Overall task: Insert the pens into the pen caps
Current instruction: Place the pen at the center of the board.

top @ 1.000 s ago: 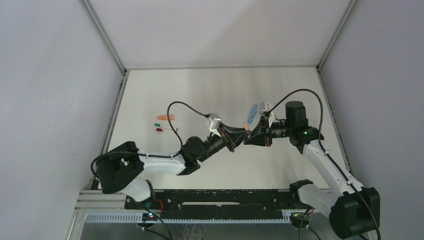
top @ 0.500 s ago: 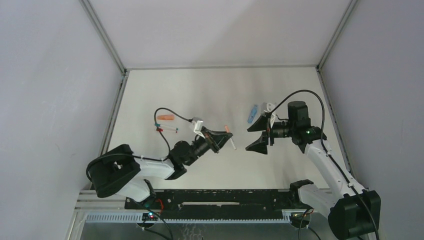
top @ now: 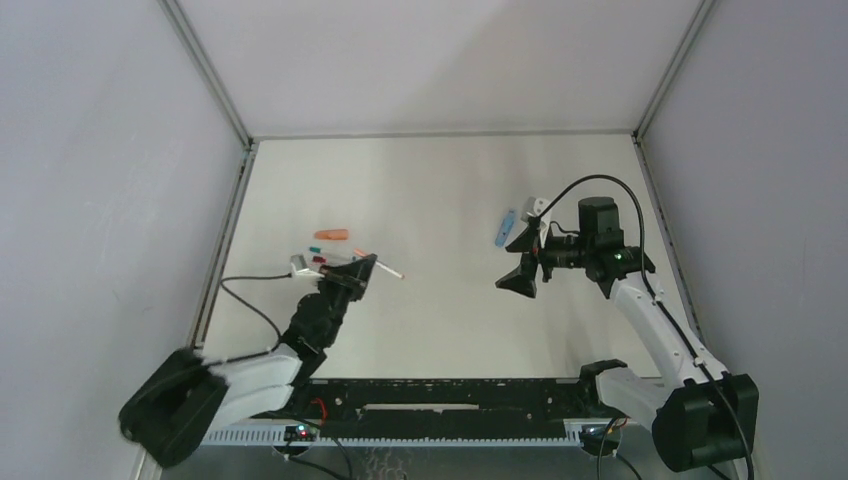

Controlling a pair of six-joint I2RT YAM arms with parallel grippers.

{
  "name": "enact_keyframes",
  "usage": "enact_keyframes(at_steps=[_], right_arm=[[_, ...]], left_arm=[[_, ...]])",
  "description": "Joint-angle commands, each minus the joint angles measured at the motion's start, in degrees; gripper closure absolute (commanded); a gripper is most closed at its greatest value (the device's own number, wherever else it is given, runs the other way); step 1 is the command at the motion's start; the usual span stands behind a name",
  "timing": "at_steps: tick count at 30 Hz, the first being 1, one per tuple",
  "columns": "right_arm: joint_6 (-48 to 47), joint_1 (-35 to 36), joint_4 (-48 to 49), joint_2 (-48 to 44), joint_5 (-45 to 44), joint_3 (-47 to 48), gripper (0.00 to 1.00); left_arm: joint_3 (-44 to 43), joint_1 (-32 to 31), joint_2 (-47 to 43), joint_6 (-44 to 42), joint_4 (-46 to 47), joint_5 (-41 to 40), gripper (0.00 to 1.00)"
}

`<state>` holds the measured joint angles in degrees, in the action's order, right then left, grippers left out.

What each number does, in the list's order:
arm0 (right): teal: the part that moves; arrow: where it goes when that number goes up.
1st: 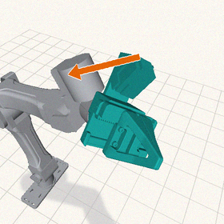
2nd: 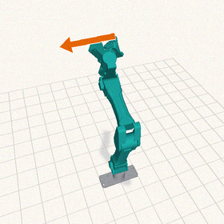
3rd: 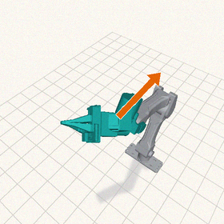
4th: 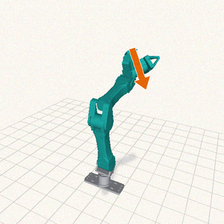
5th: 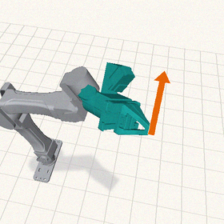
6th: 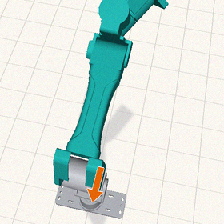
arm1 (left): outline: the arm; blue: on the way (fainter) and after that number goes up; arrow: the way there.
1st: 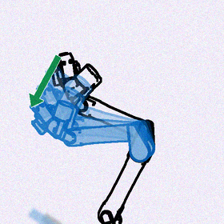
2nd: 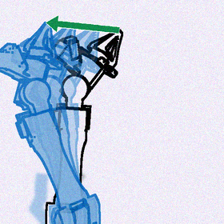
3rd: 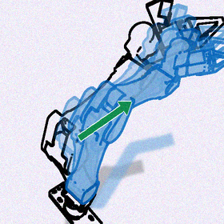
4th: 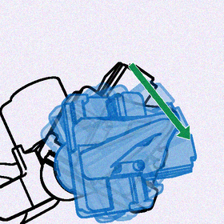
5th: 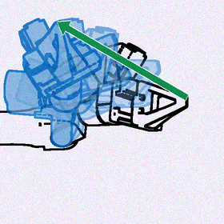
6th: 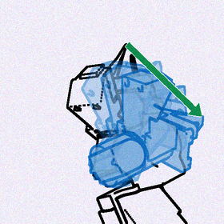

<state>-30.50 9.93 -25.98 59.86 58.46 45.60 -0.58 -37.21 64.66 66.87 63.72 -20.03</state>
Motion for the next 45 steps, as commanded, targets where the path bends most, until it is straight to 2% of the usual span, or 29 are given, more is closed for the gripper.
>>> enact_keyframes(at_steps=[1, 3, 5, 7, 9, 12, 14, 17, 25, 26, 28, 30, 31, 34, 41, 45], right_arm=[[1.2, -0.8, 0.7, 0.1, -2.5, 2.3, 0.0], [1.9, -1.6, 1.1, 0.3, -2.2, 2.3, 0.0], [2.4, -1.9, 1.2, 0.4, -1.8, 2.3, 0.0], [2.6, -2.0, 1.5, 0.5, -1.7, 2.3, 0.0], [2.8, -2.0, 1.5, 0.5, -1.6, 2.3, 0.0], [2.7, -2.3, 1.3, 0.4, -1.3, 2.3, 0.0], [2.8, -2.5, 1.3, 0.3, -1.1, 2.3, 0.0], [2.8, -2.7, 1.2, 0.3, -1.0, 2.3, 0.0], [2.2, -2.7, 1.1, -0.1, -1.3, 2.3, 0.0], [2.3, -2.8, 1.0, -0.3, -1.4, 2.3, 0.0], [2.1, -3.0, 1.0, -0.5, -1.3, 2.3, 0.0], [2.1, -3.3, 0.8, -0.7, -1.2, 2.3, 0.0], [2.0, -3.5, 0.8, -0.6, -1.2, 2.3, 0.0], [2.1, -3.8, 0.8, -0.6, -1.1, 2.3, 0.0], [1.8, -7.3, 0.6, -1.5, -0.8, 2.3, 0.0], [2.4, -11.4, 0.8, -2.3, -0.4, 2.3, 0.0]], left_arm=[[2.3, 2.7, -16.9, 19.0, -40.8, -13.5, 1.0], [-4.7, 2.8, -25.6, 20.4, -64.2, -20.7, 1.0], [-6.9, 2.8, -32.2, 20.3, -73.1, -27.2, 1.0], [-6.5, 3.7, -37.2, 16.9, -73.0, -29.7, 1.0], [-7.3, 6.5, -38.5, 15.0, -73.8, -28.9, 1.0], [-9.0, 13.2, -33.9, 12.8, -73.6, -24.1, 1.0], [-9.5, 18.8, -29.5, 11.5, -70.8, -18.7, 1.0], [-9.8, 23.8, -24.2, 10.5, -65.9, -13.5, 1.0], [-10.0, 25.6, -13.9, 12.6, -53.7, -8.4, 0.99], [-10.6, 25.7, -10.7, 13.3, -52.3, -7.7, 0.89], [-11.1, 26.0, -8.2, 13.4, -51.1, -6.9, 0.82], [-11.3, 26.5, -6.5, 13.8, -50.6, -6.0, 0.69], [-11.4, 26.9, -6.0, 14.0, -50.7, -5.7, 0.59], [-11.4, 27.8, -6.2, 13.8, -51.1, -4.6, 0.44], [-13.8, 28.1, -14.1, 9.8, -60.7, 2.5, 0.31], [-12.7, 28.1, -19.7, 2.5, -59.6, 8.0, 0.29]])
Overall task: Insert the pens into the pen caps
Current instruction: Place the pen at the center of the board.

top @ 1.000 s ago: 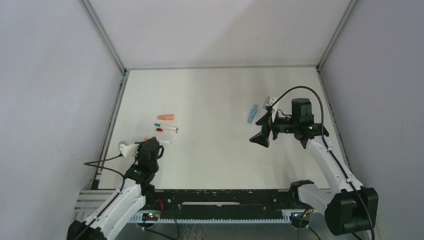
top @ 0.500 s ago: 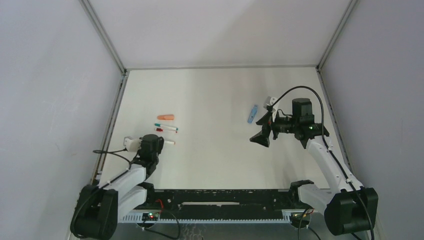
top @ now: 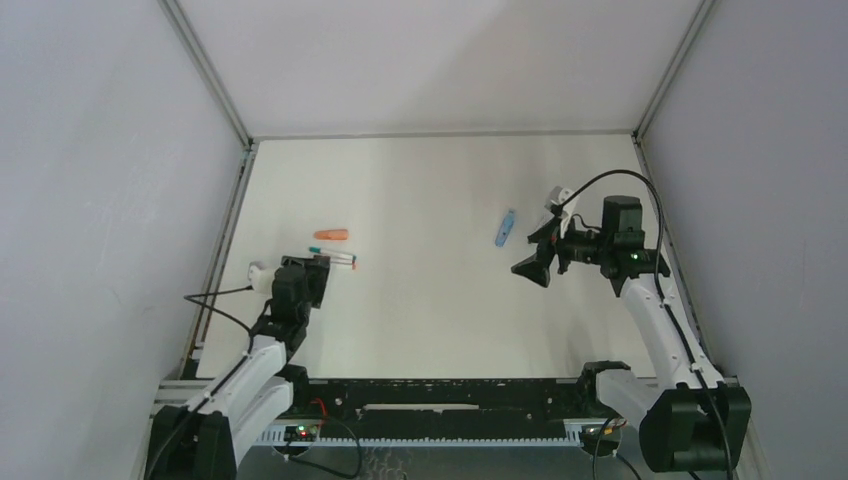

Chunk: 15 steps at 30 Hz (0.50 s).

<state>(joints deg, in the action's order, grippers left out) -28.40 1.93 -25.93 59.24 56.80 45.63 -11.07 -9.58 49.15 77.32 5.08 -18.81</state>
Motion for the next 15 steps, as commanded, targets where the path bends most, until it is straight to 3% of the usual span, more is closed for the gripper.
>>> enact_keyframes(at_steps=[1, 4, 8, 15], right_arm=[[0.8, -4.5, 1.0, -1.6, 1.4, 2.3, 0.0], [3.0, -7.4, 2.2, -1.0, 1.3, 2.3, 0.0], [4.5, -11.3, 2.9, -0.4, 1.7, 2.3, 0.0], [7.0, -13.4, 4.7, 1.7, -1.0, 2.3, 0.0]], left_arm=[[-1.8, 0.4, -5.3, -10.5, -0.2, 8.1, 0.29], [0.7, 0.4, -7.8, -18.0, 6.8, 13.4, 0.28], [4.6, 0.4, -8.6, -25.5, 21.3, 22.3, 0.19], [4.0, 0.4, -2.0, -35.4, 35.6, 36.0, 0.12]])
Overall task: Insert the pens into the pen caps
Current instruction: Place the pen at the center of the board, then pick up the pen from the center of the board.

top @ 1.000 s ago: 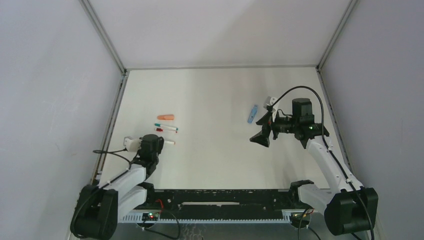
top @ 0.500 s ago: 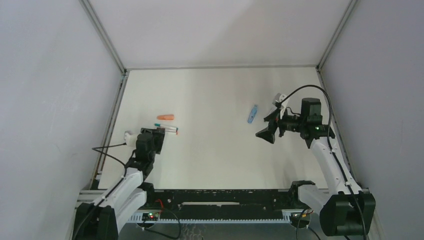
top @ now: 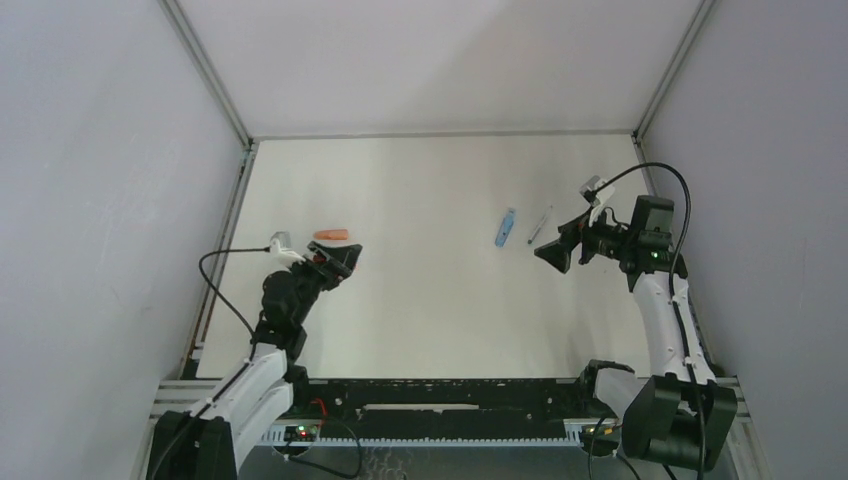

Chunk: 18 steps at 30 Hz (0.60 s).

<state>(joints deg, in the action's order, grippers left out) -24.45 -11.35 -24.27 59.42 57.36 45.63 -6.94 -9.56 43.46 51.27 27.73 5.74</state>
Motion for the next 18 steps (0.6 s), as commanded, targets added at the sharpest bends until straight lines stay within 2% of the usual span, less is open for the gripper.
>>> enact_keyframes(at_steps=[1, 5, 8, 11, 15, 18], right_arm=[[4.4, 0.6, 4.0, 2.3, -3.2, 2.3, 0.0], [10.5, 6.5, 9.7, 5.8, -14.4, 2.3, 0.0], [19.2, 12.8, 12.7, 12.2, -28.6, 5.6, 0.02], [28.5, 17.1, 10.7, 21.1, -38.2, 12.3, 0.06], [34.5, 21.4, 7.1, 31.4, -44.8, 20.2, 0.19], [35.6, 22.9, 4.5, 37.6, -47.7, 25.8, 0.29]], left_arm=[[-0.6, 0.3, 5.7, -9.9, 15.7, 13.6, 0.12], [-1.7, -2.2, 14.1, -12.0, 28.1, 20.0, 0.11], [-1.9, -6.9, 17.2, -15.7, 33.1, 17.4, 0.11], [-1.0, -10.8, 17.8, -18.5, 35.7, 12.7, 0.1], [1.1, -14.2, 22.2, -18.8, 43.0, 8.7, 0.08], [1.8, -14.3, 27.9, -16.7, 51.5, 9.1, 0.01]])
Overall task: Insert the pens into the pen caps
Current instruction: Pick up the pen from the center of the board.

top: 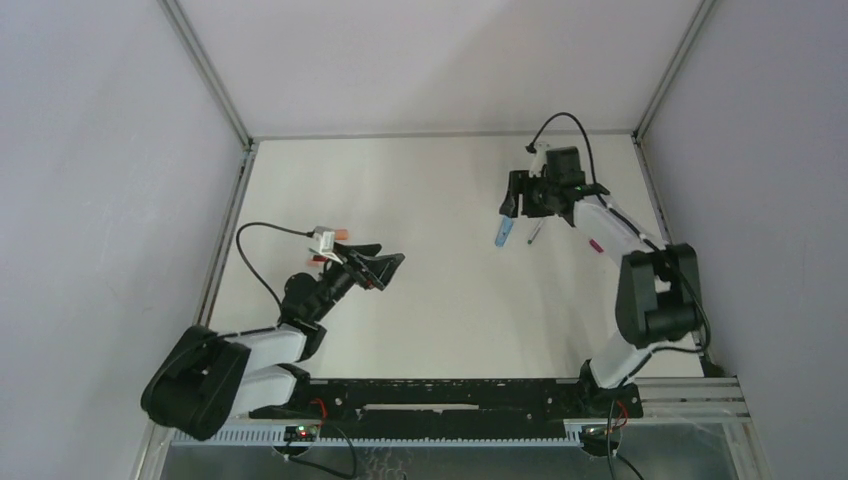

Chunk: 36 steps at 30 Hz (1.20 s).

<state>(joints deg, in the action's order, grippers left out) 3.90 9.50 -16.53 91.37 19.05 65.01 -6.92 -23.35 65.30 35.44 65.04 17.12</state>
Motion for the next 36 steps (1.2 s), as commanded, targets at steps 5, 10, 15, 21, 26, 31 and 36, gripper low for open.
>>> enact_keyframes(at_steps=[5, 10, 15, 21, 26, 31, 36], right_arm=[[10.5, 2.1, -5.6, 13.4, -13.6, 13.0, 0.35], [11.3, 2.0, -8.5, 20.1, -15.3, 18.9, 0.46], [11.8, 2.0, -10.5, 24.3, -16.3, 22.6, 0.51], [12.2, 2.0, -13.0, 28.4, -17.2, 26.3, 0.46], [12.5, 2.1, -13.7, 30.5, -17.2, 27.7, 0.46], [12.4, 2.1, -14.7, 32.1, -17.0, 28.2, 0.5], [11.7, 1.8, -14.9, 32.1, -16.1, 27.7, 0.64]], left_arm=[[0.8, -0.5, 8.8, 0.0, 15.5, -1.0, 0.0], [0.5, -0.5, 9.4, 0.1, 15.5, -1.0, 0.0], [0.5, -0.5, 9.5, 0.1, 15.5, -1.1, 0.0], [0.3, -0.5, 9.8, 0.1, 15.6, -1.0, 0.0], [0.3, -0.5, 9.8, 0.0, 15.6, -1.0, 0.0], [0.3, -0.5, 9.8, 0.0, 15.6, -1.1, 0.0], [0.3, -0.5, 9.8, 0.1, 15.6, -1.0, 0.0]])
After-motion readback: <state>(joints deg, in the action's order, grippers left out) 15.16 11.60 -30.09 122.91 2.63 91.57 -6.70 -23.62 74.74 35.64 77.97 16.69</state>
